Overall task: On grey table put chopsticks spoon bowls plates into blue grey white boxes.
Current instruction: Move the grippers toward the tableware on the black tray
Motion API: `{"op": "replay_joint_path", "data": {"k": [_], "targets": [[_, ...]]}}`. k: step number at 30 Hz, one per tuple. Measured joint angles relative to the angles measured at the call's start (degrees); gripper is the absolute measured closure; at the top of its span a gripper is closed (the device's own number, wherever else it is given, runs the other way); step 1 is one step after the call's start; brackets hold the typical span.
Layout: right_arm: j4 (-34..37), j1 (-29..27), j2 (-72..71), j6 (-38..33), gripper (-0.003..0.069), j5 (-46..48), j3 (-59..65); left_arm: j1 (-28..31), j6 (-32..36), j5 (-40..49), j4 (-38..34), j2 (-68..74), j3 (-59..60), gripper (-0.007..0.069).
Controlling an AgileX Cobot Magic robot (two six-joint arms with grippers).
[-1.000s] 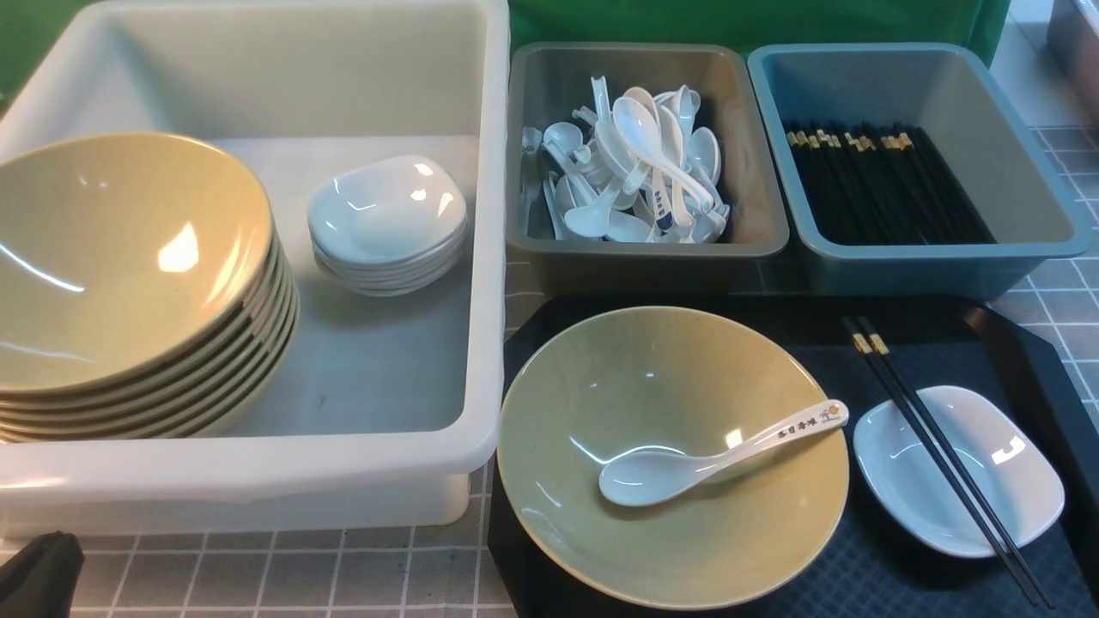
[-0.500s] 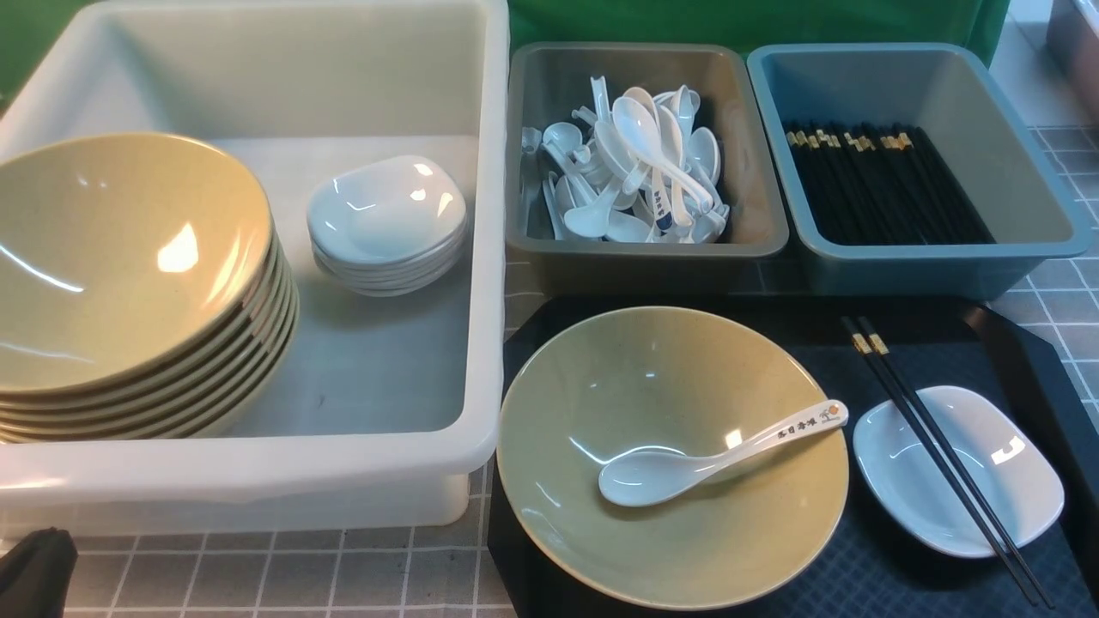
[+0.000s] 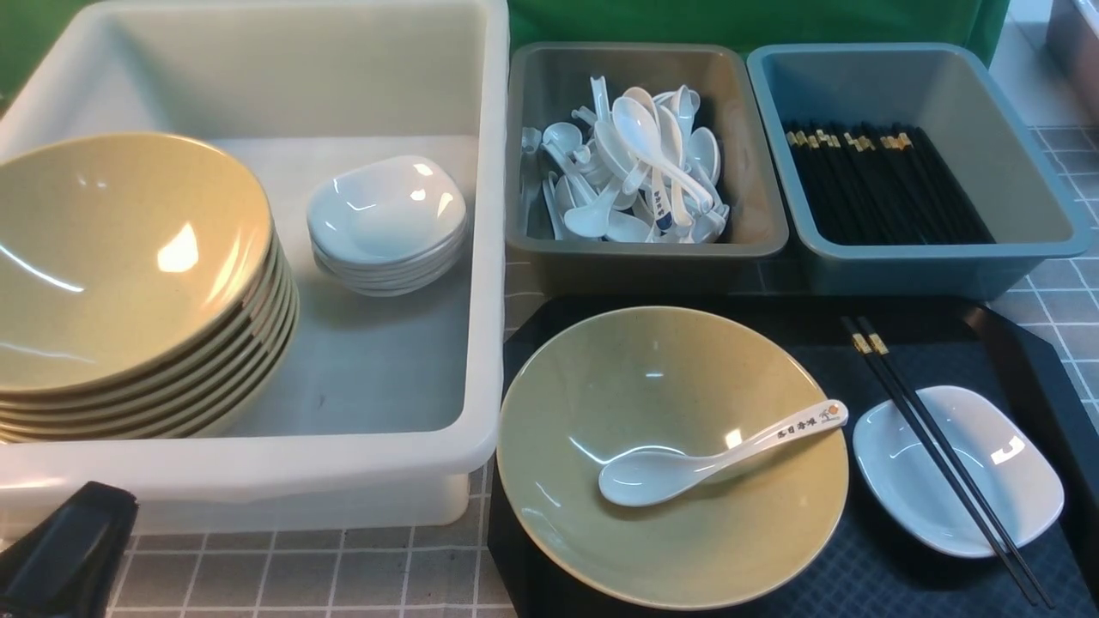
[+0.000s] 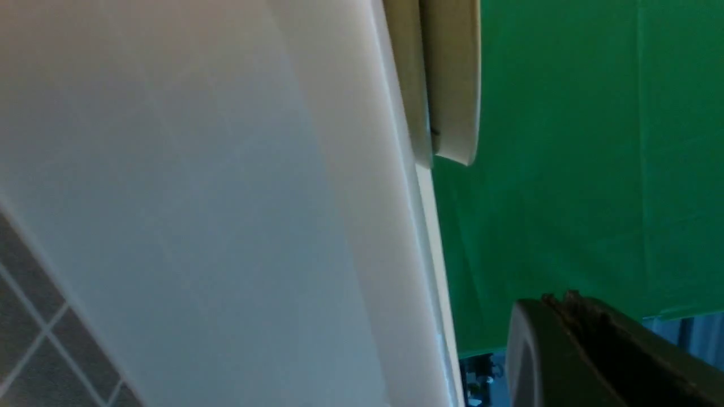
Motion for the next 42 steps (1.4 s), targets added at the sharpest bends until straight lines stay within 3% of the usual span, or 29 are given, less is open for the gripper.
{"op": "replay_joint_path", "data": {"k": [3, 5, 11, 13, 14, 17, 22, 24, 28, 36, 42], "targets": [[0.07, 0.0, 0.0, -3.14, 0.0421, 0.0, 0.0, 0.0, 1.15, -0.17, -1.42, 0.0, 0.0, 0.0635], [0.58, 0.08, 0.0, -6.02, 0.0421, 0.11, 0.0, 0.0, 5.45, 0.16, -1.67, 0.0, -0.21, 0.0635], [3.41, 3.76, 0.0, -26.04, 0.0436, 4.82, -3.61, 0.0, 27.7, 3.67, -0.68, 0.0, -8.89, 0.0635], [3.33, 6.24, 3.15, -36.0, 0.0508, 6.02, -10.26, 0.0, 37.82, 6.38, 1.74, 2.66, -15.9, 0.0635], [2.52, 7.21, 6.63, -40.11, 0.0563, 6.98, -14.09, 0.0, 40.77, 8.88, 4.48, 5.94, -19.62, 0.0635], [0.47, 8.39, 14.18, -46.7, 0.0632, 10.2, -20.94, 0.0, 43.51, 14.69, 11.26, 14.3, -27.61, 0.0635], [-4.08, 8.63, 36.76, -64.63, 0.0659, 28.58, -41.5, 0.0, 44.14, 41.19, 31.56, 36.39, -46.43, 0.0635], [-6.29, 8.75, 44.14, -67.27, 0.0659, 36.94, -47.93, -0.46, 44.07, 50.17, 37.55, 43.27, -52.44, 0.0635], [-11.06, 10.05, 52.84, -67.62, 0.0659, 43.73, -53.63, -5.7, 43.36, 55.14, 43.42, 50.6, -57.86, 0.0635], [-14.73, 12.04, 64.91, -67.54, 0.0659, 44.49, -55.46, -27.77, 41.53, 51.9, 52.38, 63.51, -63.71, 0.0635], [-14.95, 12.05, 72.24, -67.37, 0.0645, 40.52, -55.51, -39.04, 39.08, 45.67, 58.5, 75.55, -70.9, 0.0635]]}}
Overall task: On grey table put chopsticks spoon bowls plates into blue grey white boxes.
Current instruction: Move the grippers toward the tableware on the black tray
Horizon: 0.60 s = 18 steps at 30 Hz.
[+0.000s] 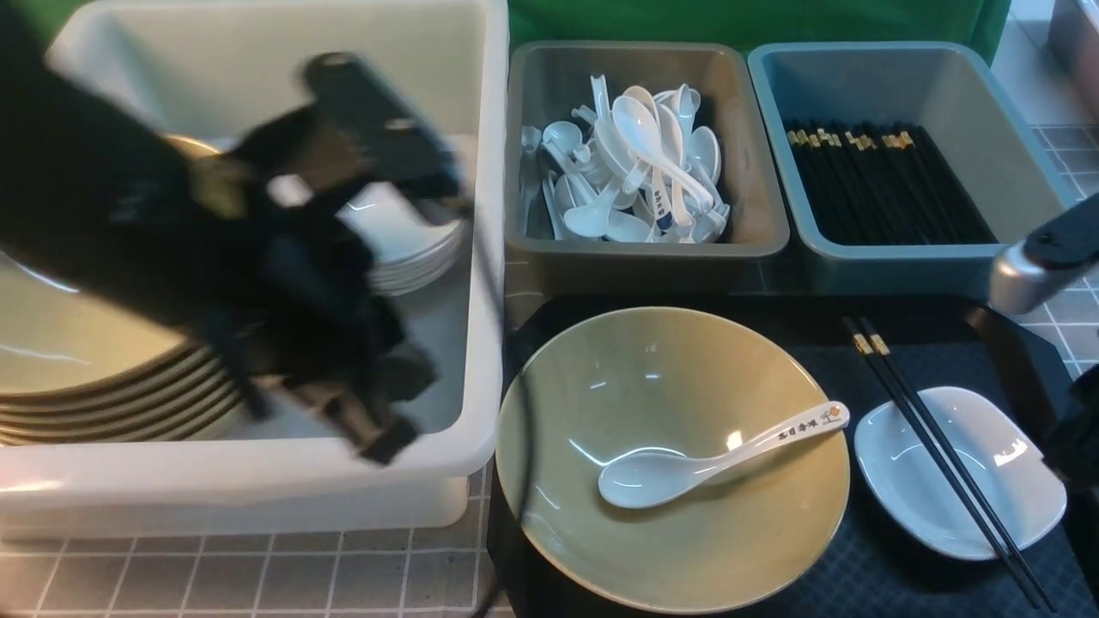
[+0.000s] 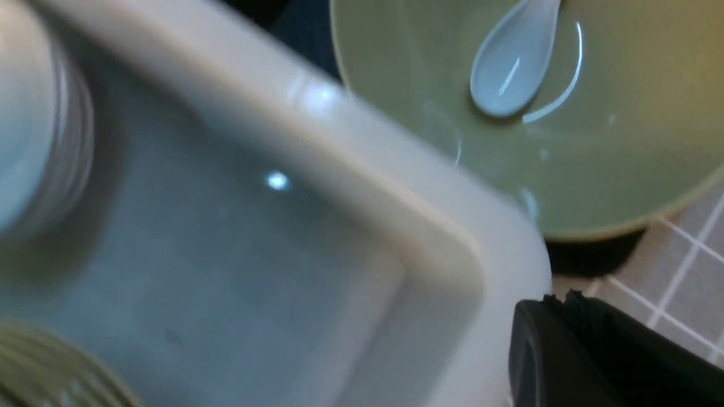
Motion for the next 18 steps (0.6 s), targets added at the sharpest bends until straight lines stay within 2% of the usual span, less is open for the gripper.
{"op": "replay_joint_path", "data": {"k": [4, 9, 12, 14, 15, 18], "targets": [[-0.37, 1.22, 4.32, -0.51, 0.0617, -1.88, 0.0, -4.41, 0.0, -2.91, 0.42, 7.61, -5.89, 0.0635], [-0.36, 2.54, 8.5, -1.15, 0.0563, -7.41, -0.06, -6.31, 0.94, -3.75, 0.35, 12.32, -8.88, 0.0635], [-0.6, 2.64, 11.97, -0.7, 0.0456, -9.69, -0.33, -6.37, 2.0, -3.13, 0.41, 14.27, -9.09, 0.0635], [-1.34, 2.64, 14.12, 1.14, 0.0358, -10.56, -0.59, -6.37, 2.05, -2.84, 0.52, 14.84, -9.09, 0.0635], [-1.64, 2.64, 14.48, 1.58, 0.034, -10.67, -0.66, -6.37, 2.13, -2.84, 0.52, 14.93, -9.09, 0.0635], [-2.69, 2.64, 17.08, 3.82, 0.0228, -12.41, -1.21, -6.37, 2.18, -2.89, 0.58, 15.31, -9.09, 0.0635]]}}
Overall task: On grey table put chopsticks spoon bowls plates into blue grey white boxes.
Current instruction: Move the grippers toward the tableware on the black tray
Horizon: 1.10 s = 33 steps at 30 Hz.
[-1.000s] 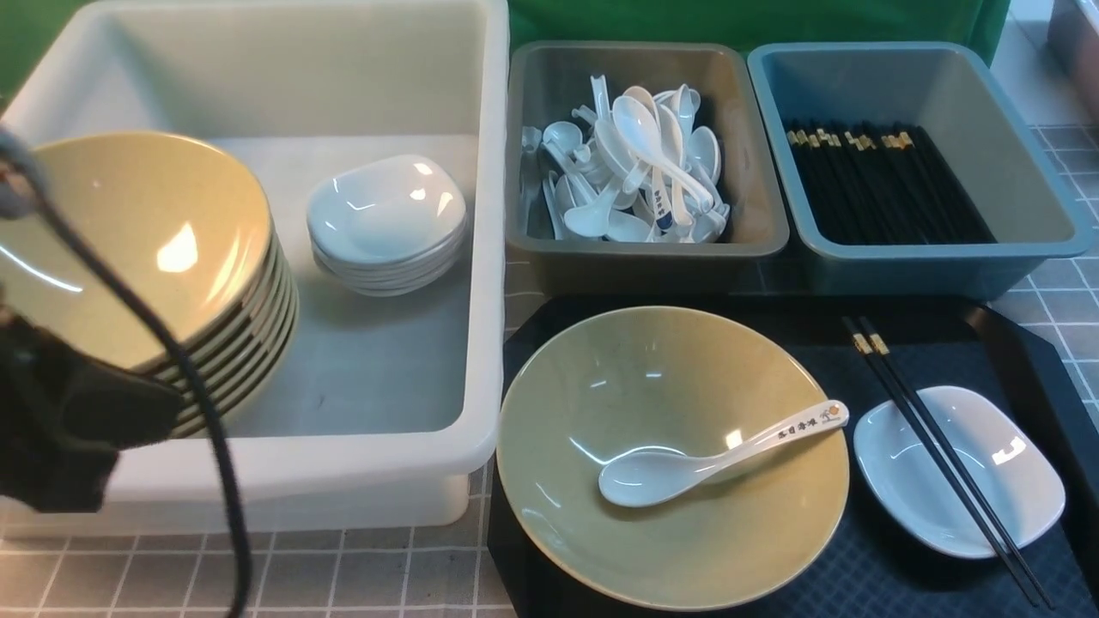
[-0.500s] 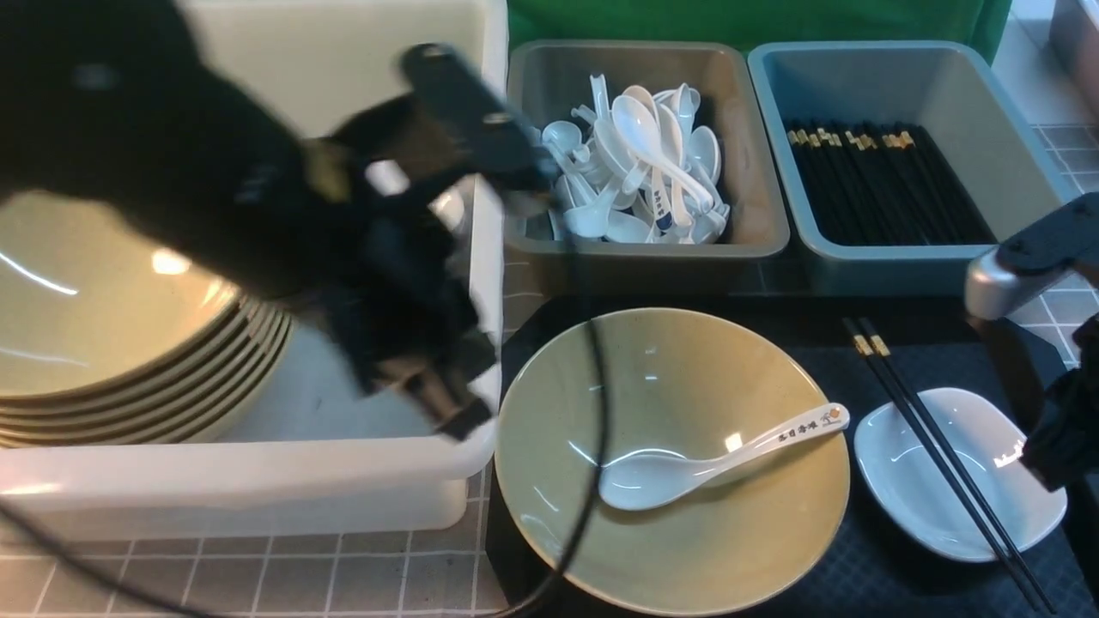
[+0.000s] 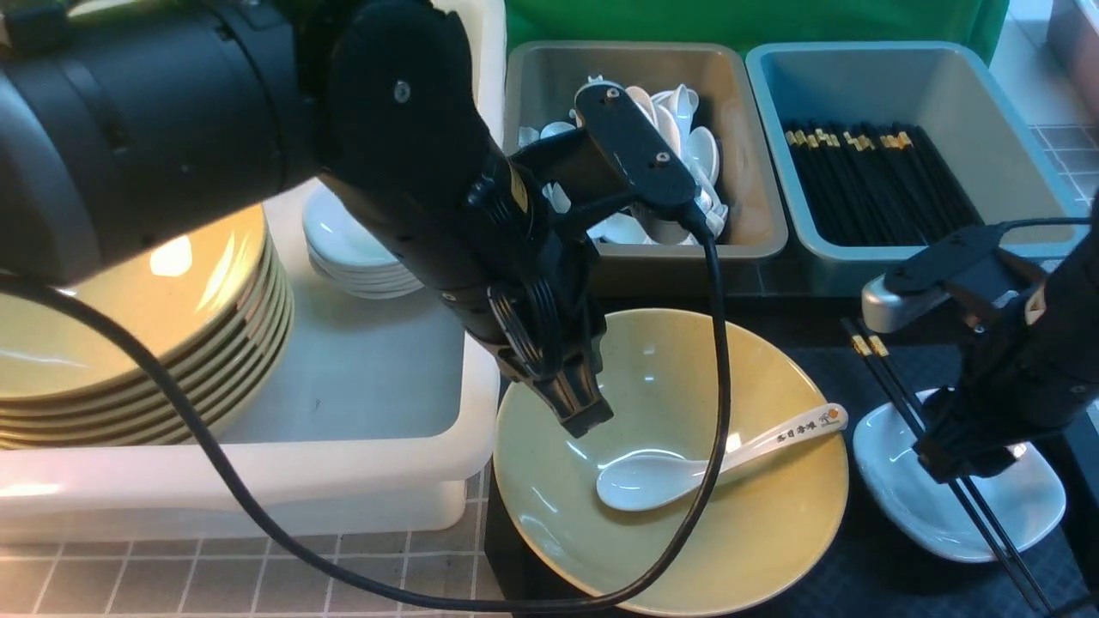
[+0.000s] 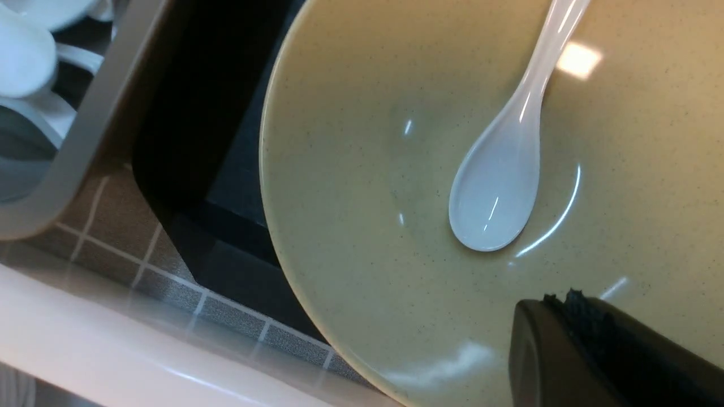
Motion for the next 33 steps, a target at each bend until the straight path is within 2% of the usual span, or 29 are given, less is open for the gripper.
{"op": "replay_joint_path", "data": {"k": [4, 9, 12, 14, 15, 17, 22, 28, 33], "targets": [[-0.3, 0.0, 2.93, 2.5, 0.0172, -1.49, -1.45, 0.0, 0.83, 0.0, 0.0, 0.06, 0.0, 0.0635], [-0.3, 0.0, 6.51, 3.87, 0.019, -3.11, -2.08, 0.0, 1.03, -0.22, 0.0, 1.11, 0.0, 0.0635], [-0.3, 0.0, 8.26, 4.64, 0.0229, -3.37, -2.07, 0.0, 1.03, -0.42, 0.0, 1.69, 0.0, 0.0635], [-0.3, 0.0, 8.83, 5.44, 0.0293, -3.39, -2.07, 0.0, 1.03, -0.42, 0.0, 1.89, 0.0, 0.0635], [-0.3, 0.0, 8.83, 5.44, 0.0287, -3.39, -2.07, 0.0, 1.03, -0.42, 0.0, 1.89, 0.0, 0.0635], [-0.3, 0.0, 8.83, 5.83, 0.0391, -3.24, -2.3, 0.0, 1.03, -0.42, 0.0, 2.16, -0.01, 0.0635], [-0.37, 0.0, 8.83, 5.88, 0.0533, -2.03, -2.98, 0.0, 1.03, -0.31, 0.0, 2.22, -0.01, 0.0635], [-0.37, 0.0, 8.44, 6.0, 0.0546, -0.72, -3.11, 0.0, 1.03, -0.26, 0.0, 2.22, -0.01, 0.0635], [-0.37, 0.02, 1.82, 5.8, 0.0546, 1.68, -3.18, 0.0, 1.03, -0.05, 0.0, 2.22, -0.01, 0.0635]]}}
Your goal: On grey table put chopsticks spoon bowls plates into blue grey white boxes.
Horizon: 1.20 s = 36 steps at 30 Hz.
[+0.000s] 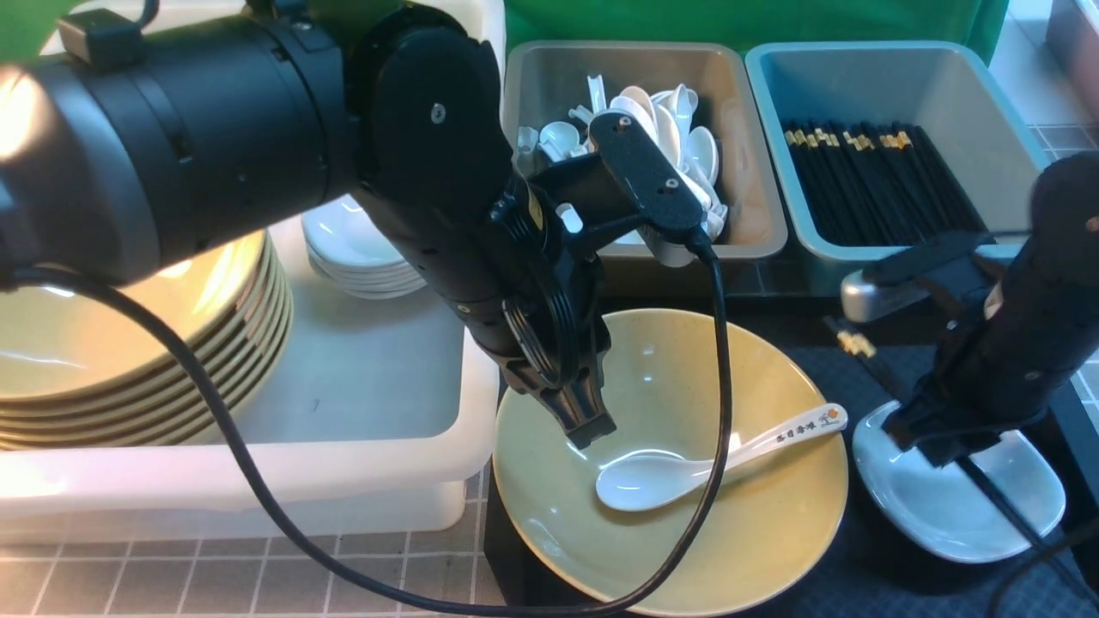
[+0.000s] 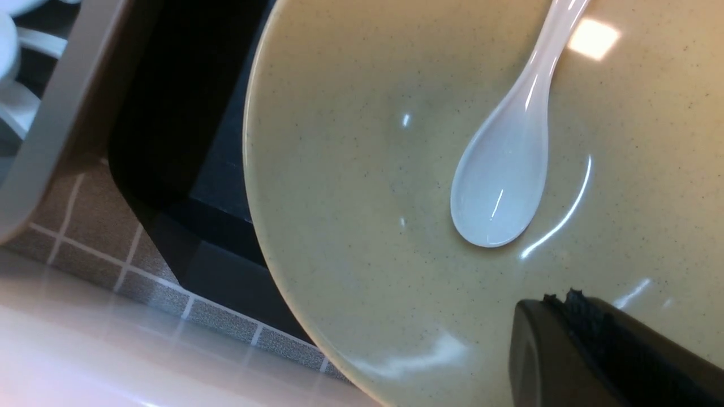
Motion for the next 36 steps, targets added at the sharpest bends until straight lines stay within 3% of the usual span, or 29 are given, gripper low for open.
{"op": "replay_joint_path", "data": {"k": [4, 10, 19, 24, 27, 32, 36], "targets": [[0.0, 0.0, -4.59, -0.21, 0.0546, 0.28, -1.52, 0.0, -0.16, -3.66, -0.63, 0.02, 0.0, 0.0635], [0.0, -2.32, -5.17, -0.12, 0.0546, -5.43, -13.4, 0.12, -0.39, -13.33, -5.65, 3.21, -2.06, 0.0635], [0.0, -8.32, 12.27, 9.77, 0.0546, -19.87, -33.04, 4.36, -0.39, -16.31, -6.73, 9.04, -14.5, 0.0635], [0.05, -10.61, 23.3, 14.98, 0.053, -22.12, -41.89, 4.72, -0.39, -15.69, -6.94, 9.11, -14.9, 0.0635], [0.05, -11.09, 28.55, 15.05, 0.0487, -19.17, -46.42, 4.72, -0.39, -14.12, -6.78, 9.11, -14.9, 0.0635], [0.12, -11.22, 33.56, 11.11, 0.0343, -5.01, -52.03, 4.72, -0.39, -11.77, -3.47, 9.11, -14.9, 0.0634], [1.02, -11.22, 32.68, 3.45, 0.0295, 8.14, -55.69, 4.95, -1.8, -6.18, 0.3, 8.58, -14.9, 0.0634]]}}
